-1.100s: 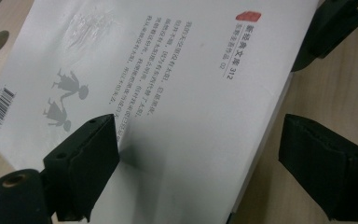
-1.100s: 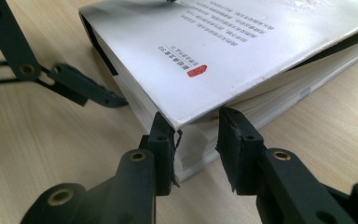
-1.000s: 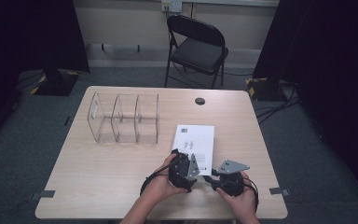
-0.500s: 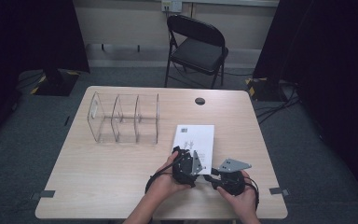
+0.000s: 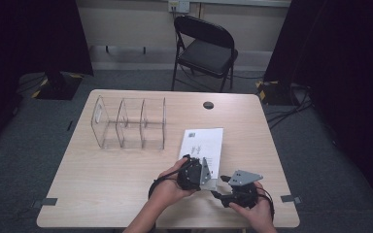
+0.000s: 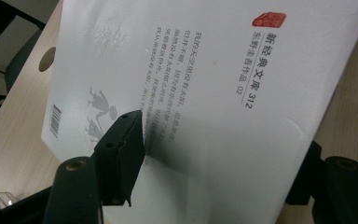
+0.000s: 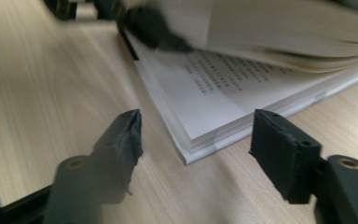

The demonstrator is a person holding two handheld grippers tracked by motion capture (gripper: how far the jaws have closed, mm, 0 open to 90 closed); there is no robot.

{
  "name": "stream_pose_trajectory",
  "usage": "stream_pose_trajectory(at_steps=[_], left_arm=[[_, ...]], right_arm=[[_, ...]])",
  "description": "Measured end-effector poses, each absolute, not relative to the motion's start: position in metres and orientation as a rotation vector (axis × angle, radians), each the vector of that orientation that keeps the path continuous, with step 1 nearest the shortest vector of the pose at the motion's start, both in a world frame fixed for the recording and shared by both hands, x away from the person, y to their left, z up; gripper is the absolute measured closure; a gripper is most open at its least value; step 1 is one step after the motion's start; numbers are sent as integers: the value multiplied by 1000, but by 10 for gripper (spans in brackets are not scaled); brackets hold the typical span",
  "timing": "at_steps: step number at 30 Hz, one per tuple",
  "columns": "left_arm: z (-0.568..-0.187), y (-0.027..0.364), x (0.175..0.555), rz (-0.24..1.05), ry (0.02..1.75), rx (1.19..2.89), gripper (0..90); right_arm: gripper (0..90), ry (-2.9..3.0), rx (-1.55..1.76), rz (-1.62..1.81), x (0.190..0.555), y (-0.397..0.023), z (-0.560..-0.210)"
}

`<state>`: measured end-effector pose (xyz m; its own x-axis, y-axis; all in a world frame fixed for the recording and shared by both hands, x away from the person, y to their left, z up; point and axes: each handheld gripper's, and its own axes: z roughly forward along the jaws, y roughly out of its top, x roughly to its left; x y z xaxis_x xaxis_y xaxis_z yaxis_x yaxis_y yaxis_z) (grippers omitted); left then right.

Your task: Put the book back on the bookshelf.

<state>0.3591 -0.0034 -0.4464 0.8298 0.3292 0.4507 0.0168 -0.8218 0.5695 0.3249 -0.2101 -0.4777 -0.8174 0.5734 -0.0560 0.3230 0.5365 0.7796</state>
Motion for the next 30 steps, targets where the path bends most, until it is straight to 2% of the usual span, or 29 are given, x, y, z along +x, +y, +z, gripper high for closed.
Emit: stream_pose_trajectory(at_steps=[5,12,30], left_arm=[[-439,-4,362,710,270,2466,384],[-421,-3,367,650,306,2524,420],[-393,-5,378,623,355,2559,495]], right_arm=[[280,2453,629,1154,327,-206,-482],[271,2451,577,1144,326,-199,-482],[243,2376,413,1098,331,-185,-485]])
